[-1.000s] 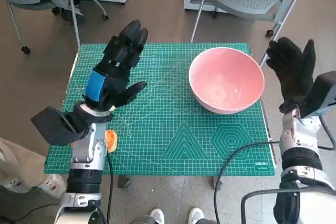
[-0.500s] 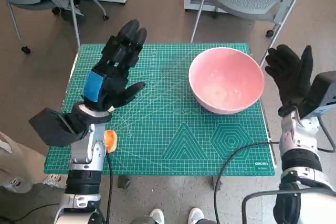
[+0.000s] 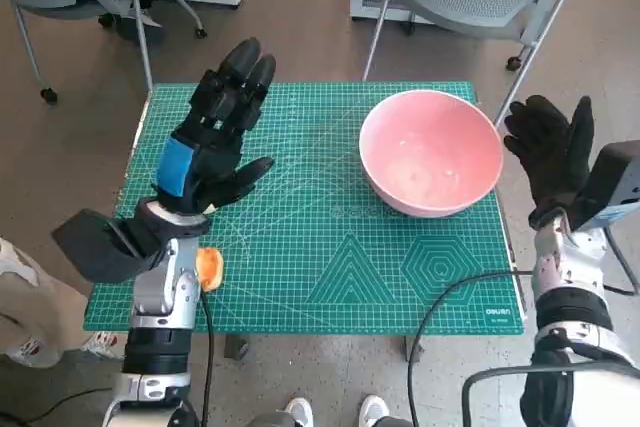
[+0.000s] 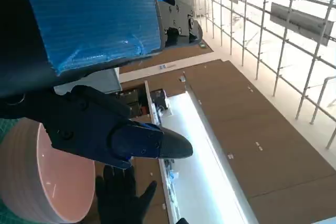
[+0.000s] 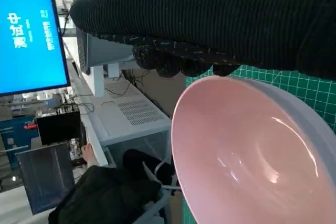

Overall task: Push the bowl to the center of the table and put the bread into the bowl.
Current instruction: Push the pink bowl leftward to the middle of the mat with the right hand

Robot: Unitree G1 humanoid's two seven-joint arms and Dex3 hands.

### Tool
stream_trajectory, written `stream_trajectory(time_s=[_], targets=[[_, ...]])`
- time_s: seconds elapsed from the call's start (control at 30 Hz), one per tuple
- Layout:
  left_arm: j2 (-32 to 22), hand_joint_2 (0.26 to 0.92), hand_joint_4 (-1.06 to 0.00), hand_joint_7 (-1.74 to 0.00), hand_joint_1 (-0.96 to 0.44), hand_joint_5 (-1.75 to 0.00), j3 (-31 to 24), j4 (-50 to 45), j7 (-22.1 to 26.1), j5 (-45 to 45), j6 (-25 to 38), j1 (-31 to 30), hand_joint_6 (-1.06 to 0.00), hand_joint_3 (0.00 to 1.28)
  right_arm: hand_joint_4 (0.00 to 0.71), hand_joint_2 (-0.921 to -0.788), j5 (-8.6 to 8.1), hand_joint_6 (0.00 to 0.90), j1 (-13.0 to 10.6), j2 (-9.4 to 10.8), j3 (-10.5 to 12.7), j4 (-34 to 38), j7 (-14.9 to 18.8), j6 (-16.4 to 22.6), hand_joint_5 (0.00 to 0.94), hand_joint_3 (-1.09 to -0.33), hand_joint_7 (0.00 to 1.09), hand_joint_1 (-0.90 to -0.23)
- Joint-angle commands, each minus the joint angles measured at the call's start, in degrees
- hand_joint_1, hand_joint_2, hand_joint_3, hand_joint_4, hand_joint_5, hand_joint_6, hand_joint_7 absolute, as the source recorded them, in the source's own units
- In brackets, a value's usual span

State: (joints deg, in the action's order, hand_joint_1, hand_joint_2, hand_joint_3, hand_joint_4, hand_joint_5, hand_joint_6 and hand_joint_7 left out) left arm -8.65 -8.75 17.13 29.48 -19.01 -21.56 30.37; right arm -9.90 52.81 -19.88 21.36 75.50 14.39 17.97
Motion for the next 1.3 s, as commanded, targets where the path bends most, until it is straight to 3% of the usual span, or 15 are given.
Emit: stream_trajectory(time_s=[0.03, 0.5, 0.87, 1.3], targets=[[-0.5, 0.921, -0.09, -0.29, -0.63, 0.00, -0.3, -1.0, -0.2, -0.4, 0.5, -0.7, -0.08, 0.22, -0.001, -0.921, 0.63, 0.076, -2.1, 0.7, 0.2, 1.2, -1.0, -1.6, -0.001, -0.840, 0.07, -0.647], [-0.8, 0.921, -0.09, -0.31, -0.63, 0.00, -0.3, -2.4, -0.7, -0.2, 1.3, -1.1, -0.07, 0.22, -0.001, -0.921, 2.24, 0.053, -3.1, 1.7, -0.5, 1.3, -2.4, -2.9, -0.001, -0.843, 0.04, -0.658], [-1.0, 0.921, -0.09, -0.32, -0.63, 0.00, -0.3, -2.6, -0.9, 0.0, 1.6, -1.2, -0.06, 0.22, 0.008, -0.921, 2.80, 0.103, -3.2, 3.6, -1.5, 1.2, -2.5, -3.0, 0.004, -0.839, 0.06, -0.644], [-1.3, 0.921, -0.09, -0.34, -0.63, 0.00, -0.3, -2.8, -1.2, 0.1, 1.9, -1.2, -0.05, 0.22, 0.043, -0.921, 5.64, 0.110, -3.0, 5.5, -4.5, 0.9, -1.7, -1.4, 0.015, -0.868, 0.05, -0.617]])
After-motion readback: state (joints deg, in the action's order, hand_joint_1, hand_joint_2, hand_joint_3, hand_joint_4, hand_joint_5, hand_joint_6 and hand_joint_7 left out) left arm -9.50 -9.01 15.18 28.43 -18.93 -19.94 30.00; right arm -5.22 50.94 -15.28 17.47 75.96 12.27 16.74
